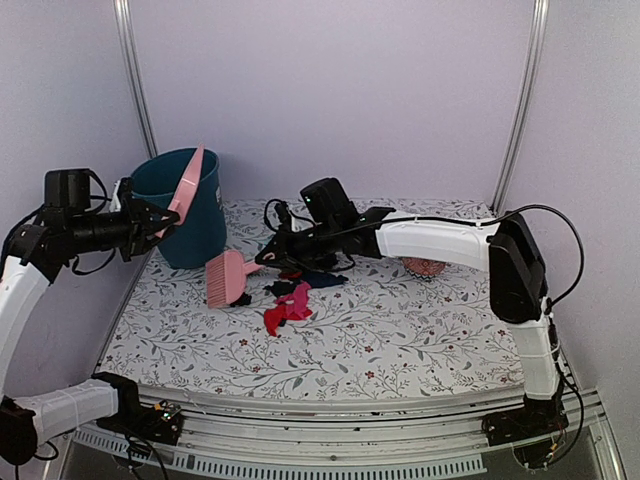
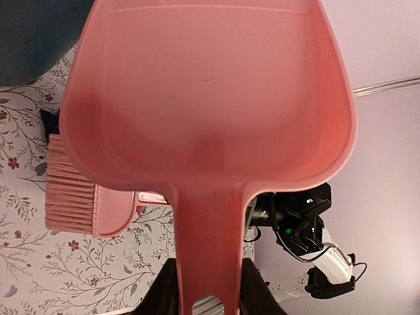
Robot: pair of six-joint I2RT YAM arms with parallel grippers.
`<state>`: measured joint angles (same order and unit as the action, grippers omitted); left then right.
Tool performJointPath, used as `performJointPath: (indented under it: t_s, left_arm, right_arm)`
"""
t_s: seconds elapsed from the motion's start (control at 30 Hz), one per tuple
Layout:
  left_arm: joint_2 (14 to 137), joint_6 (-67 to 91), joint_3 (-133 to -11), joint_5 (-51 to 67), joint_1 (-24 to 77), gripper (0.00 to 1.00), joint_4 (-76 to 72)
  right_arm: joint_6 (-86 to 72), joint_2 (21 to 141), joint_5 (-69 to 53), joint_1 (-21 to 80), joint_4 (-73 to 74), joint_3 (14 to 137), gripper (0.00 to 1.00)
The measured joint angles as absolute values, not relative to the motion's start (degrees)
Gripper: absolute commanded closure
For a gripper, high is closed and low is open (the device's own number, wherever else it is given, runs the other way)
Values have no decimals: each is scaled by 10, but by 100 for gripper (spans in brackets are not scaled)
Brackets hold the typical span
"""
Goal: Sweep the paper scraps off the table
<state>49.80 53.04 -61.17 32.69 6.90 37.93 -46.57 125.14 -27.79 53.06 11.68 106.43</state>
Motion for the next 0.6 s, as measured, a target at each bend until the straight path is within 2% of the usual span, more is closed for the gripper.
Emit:
performJointPath:
  t_s: [0.4, 0.5, 0.6]
  left_arm:
    - [482, 468, -628, 323, 77, 95, 473]
    - [471, 461, -627, 323, 77, 95, 484]
    - [467, 455, -619, 324, 77, 95, 483]
  right_arm:
    - [-611, 1370, -174, 526, 30, 1117, 99]
    - [-640, 1364, -170, 524, 11, 1072, 99]
    - [-658, 1322, -165, 521, -3, 965, 99]
